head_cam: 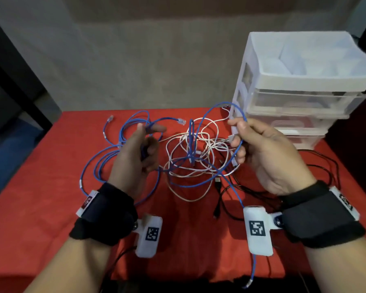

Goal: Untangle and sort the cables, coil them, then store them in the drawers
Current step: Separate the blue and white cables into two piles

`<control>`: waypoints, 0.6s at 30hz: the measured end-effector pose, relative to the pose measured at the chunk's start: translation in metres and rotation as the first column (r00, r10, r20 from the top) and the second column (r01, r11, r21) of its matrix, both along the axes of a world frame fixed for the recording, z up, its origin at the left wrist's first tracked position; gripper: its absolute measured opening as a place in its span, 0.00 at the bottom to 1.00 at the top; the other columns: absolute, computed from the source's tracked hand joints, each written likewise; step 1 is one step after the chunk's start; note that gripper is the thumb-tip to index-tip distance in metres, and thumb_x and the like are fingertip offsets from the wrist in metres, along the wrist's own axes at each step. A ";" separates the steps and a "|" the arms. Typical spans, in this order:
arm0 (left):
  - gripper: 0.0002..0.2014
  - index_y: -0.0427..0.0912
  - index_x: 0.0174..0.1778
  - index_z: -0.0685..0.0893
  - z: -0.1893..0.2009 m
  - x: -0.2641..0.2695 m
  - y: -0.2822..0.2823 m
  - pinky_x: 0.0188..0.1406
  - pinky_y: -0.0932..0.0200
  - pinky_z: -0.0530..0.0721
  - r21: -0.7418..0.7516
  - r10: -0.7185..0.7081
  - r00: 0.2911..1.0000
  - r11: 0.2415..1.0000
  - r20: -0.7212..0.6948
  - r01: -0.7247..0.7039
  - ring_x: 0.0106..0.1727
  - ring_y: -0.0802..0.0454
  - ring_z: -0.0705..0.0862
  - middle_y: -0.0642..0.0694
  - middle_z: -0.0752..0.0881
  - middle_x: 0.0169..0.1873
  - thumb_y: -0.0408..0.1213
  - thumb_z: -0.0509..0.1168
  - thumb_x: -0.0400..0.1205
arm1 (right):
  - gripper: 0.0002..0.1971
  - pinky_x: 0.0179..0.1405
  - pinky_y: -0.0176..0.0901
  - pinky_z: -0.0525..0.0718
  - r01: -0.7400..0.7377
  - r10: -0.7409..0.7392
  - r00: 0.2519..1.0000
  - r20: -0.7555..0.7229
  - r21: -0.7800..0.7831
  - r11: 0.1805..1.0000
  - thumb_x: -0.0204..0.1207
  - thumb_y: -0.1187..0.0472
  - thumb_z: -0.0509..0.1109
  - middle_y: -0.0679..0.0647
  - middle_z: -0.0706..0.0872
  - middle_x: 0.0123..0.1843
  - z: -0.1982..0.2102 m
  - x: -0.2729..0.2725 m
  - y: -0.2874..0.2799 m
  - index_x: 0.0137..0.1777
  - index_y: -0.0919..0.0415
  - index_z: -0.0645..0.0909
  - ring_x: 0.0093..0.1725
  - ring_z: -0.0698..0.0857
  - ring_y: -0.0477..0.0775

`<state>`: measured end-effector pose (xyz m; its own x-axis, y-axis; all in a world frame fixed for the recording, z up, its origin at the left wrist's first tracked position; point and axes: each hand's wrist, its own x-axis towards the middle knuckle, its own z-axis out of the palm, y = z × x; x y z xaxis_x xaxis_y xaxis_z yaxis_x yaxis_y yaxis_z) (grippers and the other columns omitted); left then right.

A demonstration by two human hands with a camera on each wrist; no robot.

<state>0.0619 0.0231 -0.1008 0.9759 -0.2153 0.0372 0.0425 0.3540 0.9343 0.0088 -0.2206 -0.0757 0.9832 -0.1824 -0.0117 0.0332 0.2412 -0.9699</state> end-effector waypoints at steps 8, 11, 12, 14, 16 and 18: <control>0.15 0.42 0.26 0.88 0.008 -0.024 -0.005 0.24 0.52 0.50 0.148 -0.101 0.963 0.987 0.251 0.065 0.20 0.56 0.60 0.49 0.66 0.18 0.47 0.63 0.71 | 0.12 0.29 0.39 0.79 -0.070 0.066 0.994 0.092 0.051 0.996 0.87 0.59 0.64 0.55 0.84 0.35 0.015 -0.009 0.013 0.63 0.60 0.85 0.28 0.78 0.51; 0.15 0.43 0.25 0.87 0.010 -0.029 -0.004 0.23 0.53 0.52 0.214 -0.103 0.945 0.976 0.310 0.036 0.22 0.54 0.62 0.47 0.69 0.19 0.46 0.62 0.71 | 0.11 0.30 0.37 0.84 -0.089 0.069 0.990 0.120 0.177 0.980 0.87 0.61 0.63 0.55 0.85 0.35 0.020 -0.010 0.018 0.63 0.63 0.83 0.28 0.81 0.47; 0.15 0.43 0.25 0.87 0.010 -0.029 -0.003 0.23 0.54 0.54 0.221 -0.094 0.943 0.975 0.321 0.021 0.23 0.54 0.63 0.48 0.71 0.20 0.46 0.61 0.71 | 0.10 0.30 0.36 0.84 -0.079 0.053 0.990 0.127 0.210 0.974 0.87 0.61 0.63 0.54 0.86 0.36 0.021 -0.009 0.018 0.62 0.63 0.83 0.28 0.81 0.46; 0.15 0.41 0.26 0.85 0.009 -0.029 -0.002 0.26 0.58 0.62 0.263 -0.091 0.920 0.965 0.381 -0.013 0.26 0.53 0.69 0.49 0.78 0.23 0.44 0.60 0.73 | 0.09 0.31 0.37 0.86 -0.059 0.024 0.990 0.138 0.255 0.965 0.88 0.61 0.63 0.53 0.87 0.36 0.022 -0.009 0.016 0.60 0.63 0.82 0.28 0.82 0.45; 0.14 0.38 0.32 0.84 0.009 -0.031 -0.005 0.34 0.60 0.70 0.344 -0.121 0.879 0.938 0.462 -0.051 0.32 0.52 0.76 0.46 0.84 0.31 0.39 0.59 0.79 | 0.09 0.31 0.37 0.87 -0.052 0.012 0.990 0.139 0.291 0.955 0.88 0.61 0.62 0.53 0.87 0.37 0.023 -0.009 0.014 0.58 0.63 0.82 0.28 0.83 0.44; 0.14 0.36 0.38 0.84 0.010 -0.034 -0.011 0.40 0.63 0.74 0.412 -0.147 0.868 0.908 0.474 -0.071 0.37 0.58 0.79 0.48 0.87 0.39 0.33 0.57 0.86 | 0.09 0.32 0.37 0.88 -0.051 0.006 0.991 0.137 0.323 0.945 0.88 0.61 0.62 0.54 0.88 0.38 0.023 -0.010 0.013 0.58 0.63 0.82 0.29 0.84 0.43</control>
